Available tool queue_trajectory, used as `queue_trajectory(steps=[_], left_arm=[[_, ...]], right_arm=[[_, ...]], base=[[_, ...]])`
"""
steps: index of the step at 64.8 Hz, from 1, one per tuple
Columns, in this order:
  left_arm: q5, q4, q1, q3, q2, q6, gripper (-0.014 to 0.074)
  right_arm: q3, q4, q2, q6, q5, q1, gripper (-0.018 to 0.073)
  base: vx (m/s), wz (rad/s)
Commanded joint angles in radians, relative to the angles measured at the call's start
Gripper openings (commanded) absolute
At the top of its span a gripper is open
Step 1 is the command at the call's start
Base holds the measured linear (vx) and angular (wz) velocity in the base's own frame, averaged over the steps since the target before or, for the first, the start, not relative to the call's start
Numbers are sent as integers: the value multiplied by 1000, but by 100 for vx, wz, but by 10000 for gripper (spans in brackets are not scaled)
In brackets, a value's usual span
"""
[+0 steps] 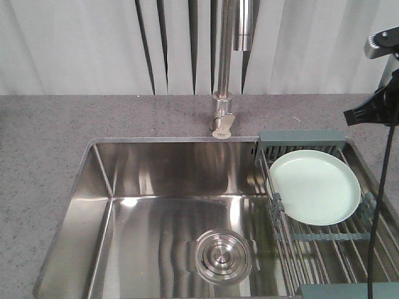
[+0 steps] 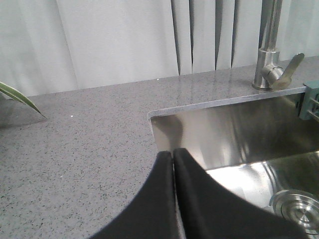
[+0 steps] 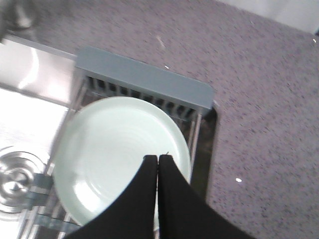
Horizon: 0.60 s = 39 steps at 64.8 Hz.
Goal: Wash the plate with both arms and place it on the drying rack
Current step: 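Lower the plate onto the drying rack and open the right gripper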
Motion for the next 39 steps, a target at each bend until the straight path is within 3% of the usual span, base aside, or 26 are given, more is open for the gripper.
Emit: queue_trajectory(steps=[1,10,22,39], left_arm=[[-75,-25,-5,-21,16,-2,-6],[-75,-25,-5,-21,16,-2,-6],[-76,-25,-5,-21,16,-2,-6],[-77,-26,-5,-21,16,-4,-6]], right_arm=[[22,176,-138,-144,-31,-2,-8],[200,388,-334,-303,-76,-2,-5],[501,577,-614,-466,-128,-2,-4],[774,605,-898,-489,-206,-2,-4]], base=[[0,0],[0,0],[0,0],[0,0]])
